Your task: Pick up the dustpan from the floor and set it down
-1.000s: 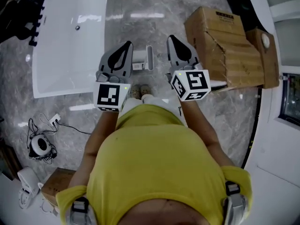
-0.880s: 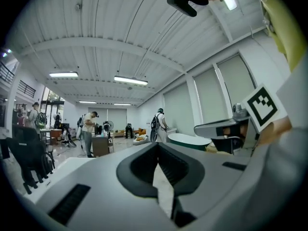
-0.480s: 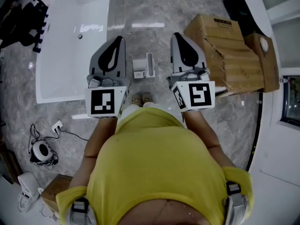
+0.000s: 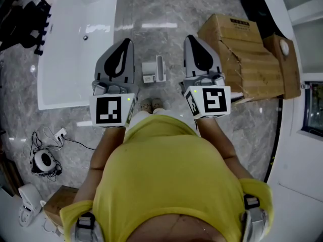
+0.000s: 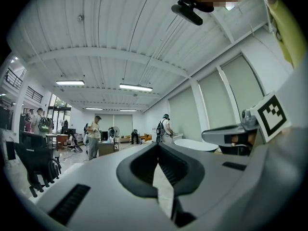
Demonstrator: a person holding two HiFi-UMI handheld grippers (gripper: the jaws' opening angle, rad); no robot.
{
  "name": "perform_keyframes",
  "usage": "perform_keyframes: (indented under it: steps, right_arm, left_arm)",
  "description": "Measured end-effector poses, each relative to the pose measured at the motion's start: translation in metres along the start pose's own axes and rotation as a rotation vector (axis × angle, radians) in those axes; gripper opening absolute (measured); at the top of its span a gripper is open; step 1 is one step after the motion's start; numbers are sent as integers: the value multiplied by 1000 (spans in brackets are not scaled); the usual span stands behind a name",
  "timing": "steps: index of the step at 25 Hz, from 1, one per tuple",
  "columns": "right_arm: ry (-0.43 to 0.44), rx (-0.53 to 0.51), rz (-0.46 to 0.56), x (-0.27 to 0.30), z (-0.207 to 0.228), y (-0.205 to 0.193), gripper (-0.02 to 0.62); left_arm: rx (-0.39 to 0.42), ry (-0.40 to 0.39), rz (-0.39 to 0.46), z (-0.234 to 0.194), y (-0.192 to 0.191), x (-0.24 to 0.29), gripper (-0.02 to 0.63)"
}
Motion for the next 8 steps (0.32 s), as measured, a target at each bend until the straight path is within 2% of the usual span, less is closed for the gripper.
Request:
perform_keyframes:
  steps: [8]
  right_arm:
    - [5, 12, 11, -1, 7, -3, 9]
  left_arm:
    - [-3, 3, 4, 7, -2, 2, 2]
Point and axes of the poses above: the fingertips, and each gripper's own axes: x forward along the fingers, z to its right, y out of its top, the point moved 1 cm from there along -x, backward along the fingers, and after that the axes turned 5 degrees about -x, right-handed, at the moved point
